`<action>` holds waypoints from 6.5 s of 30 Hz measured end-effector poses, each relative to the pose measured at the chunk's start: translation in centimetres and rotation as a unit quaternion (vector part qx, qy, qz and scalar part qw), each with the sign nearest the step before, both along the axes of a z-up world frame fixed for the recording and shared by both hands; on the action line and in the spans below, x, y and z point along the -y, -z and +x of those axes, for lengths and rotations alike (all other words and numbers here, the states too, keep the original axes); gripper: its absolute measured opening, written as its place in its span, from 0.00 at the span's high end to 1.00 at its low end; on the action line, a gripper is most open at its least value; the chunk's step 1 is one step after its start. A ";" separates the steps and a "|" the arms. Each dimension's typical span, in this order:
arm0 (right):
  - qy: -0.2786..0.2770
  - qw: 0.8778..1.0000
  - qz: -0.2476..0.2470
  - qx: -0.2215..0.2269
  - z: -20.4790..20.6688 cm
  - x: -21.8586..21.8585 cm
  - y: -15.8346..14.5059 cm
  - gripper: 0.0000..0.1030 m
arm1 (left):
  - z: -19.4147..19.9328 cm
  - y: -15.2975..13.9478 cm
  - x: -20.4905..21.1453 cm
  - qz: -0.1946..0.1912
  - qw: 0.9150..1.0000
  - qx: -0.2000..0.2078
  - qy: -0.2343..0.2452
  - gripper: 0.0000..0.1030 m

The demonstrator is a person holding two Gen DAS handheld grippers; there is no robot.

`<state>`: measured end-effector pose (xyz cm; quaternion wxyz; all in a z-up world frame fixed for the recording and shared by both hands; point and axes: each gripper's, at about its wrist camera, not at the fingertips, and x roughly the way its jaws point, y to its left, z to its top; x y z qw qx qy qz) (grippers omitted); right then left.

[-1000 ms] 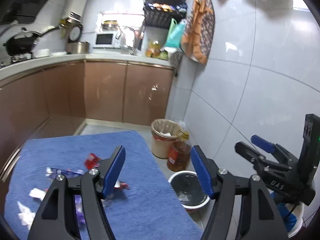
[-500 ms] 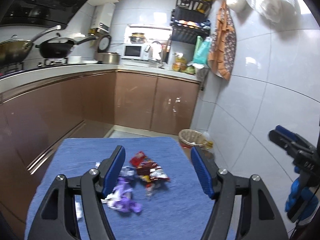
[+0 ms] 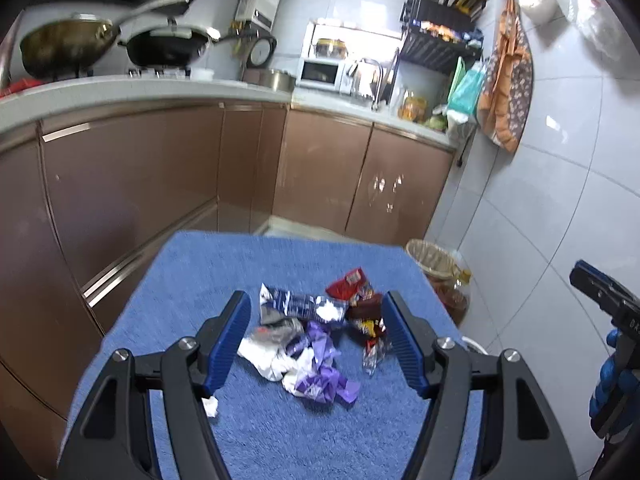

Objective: Collect trash
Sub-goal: 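Move both tools back over the trash pile on the towel, then grasp the purple bag with the left tool while the right tool grasps the red wrapper, then carry both wrappers to the floor bin and open both tools over it, then move both tools back over the remaining trash on the towel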

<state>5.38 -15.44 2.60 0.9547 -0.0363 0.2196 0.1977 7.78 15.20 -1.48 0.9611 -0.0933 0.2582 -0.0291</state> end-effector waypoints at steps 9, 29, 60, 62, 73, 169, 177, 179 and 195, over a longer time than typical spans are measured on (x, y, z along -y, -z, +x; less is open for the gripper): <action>-0.008 0.998 -0.003 -0.069 5.1 -0.7 5.6 0.23 | 2.9 8.6 3.4 0.007 0.995 -0.077 0.060 0.36; -0.074 0.981 0.001 -0.177 13.7 -4.4 15.3 0.26 | 7.1 15.2 4.1 0.010 0.988 -0.135 0.072 0.61; -0.101 0.960 0.089 -0.247 17.8 -6.0 18.1 0.50 | 6.4 16.4 2.2 -0.036 0.988 -0.123 0.083 0.62; -0.094 0.959 0.085 -0.252 18.5 -6.2 18.2 0.56 | 6.3 16.4 2.2 -0.038 0.988 -0.122 0.082 0.63; -0.098 0.958 0.055 -0.263 19.1 -7.2 19.3 0.88 | 5.6 15.5 2.4 -0.037 0.990 -0.112 0.077 0.78; 0.274 0.939 0.013 -0.205 14.6 26.0 23.5 0.85 | 25.5 17.7 41.8 -0.020 0.925 -0.233 0.299 0.82; 0.288 0.929 0.010 -0.232 16.6 27.2 26.1 0.71 | 27.2 20.1 42.5 -0.043 0.915 -0.265 0.300 0.71; 0.291 0.927 0.007 -0.236 16.9 27.3 26.6 0.66 | 27.3 20.1 42.5 -0.045 0.916 -0.265 0.299 0.66; 0.279 0.942 0.005 -0.184 15.0 24.4 21.1 0.48 | 22.7 12.8 38.3 -0.054 0.935 -0.183 0.300 0.65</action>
